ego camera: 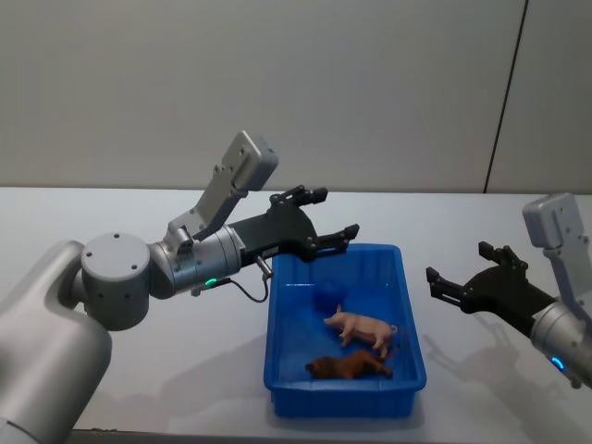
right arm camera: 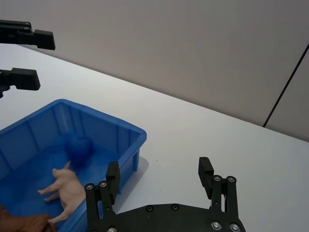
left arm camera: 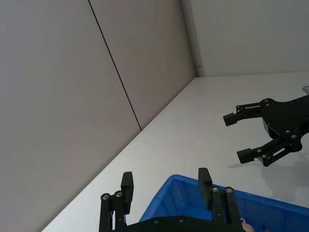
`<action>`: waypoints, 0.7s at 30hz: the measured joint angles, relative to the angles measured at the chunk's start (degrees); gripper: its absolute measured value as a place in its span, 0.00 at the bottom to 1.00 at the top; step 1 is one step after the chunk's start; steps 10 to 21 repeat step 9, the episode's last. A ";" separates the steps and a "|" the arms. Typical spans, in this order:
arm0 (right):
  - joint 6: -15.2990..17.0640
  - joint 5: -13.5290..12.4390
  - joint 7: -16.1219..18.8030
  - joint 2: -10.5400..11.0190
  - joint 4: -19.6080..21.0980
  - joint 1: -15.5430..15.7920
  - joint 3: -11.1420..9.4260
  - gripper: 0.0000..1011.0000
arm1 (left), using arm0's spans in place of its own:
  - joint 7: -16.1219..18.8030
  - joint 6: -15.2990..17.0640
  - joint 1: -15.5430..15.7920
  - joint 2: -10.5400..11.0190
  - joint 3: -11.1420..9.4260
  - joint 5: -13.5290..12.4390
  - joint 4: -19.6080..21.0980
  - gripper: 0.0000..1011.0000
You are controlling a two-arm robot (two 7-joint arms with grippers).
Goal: Pick up the two dolls from the table and place them into the box.
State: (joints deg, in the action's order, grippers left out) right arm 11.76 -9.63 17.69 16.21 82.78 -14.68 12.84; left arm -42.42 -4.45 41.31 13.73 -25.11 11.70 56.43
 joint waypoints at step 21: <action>0.00 0.00 0.00 0.00 0.00 0.00 0.00 0.99 | 2.72 -0.08 -2.83 1.46 -0.35 0.62 4.85 0.99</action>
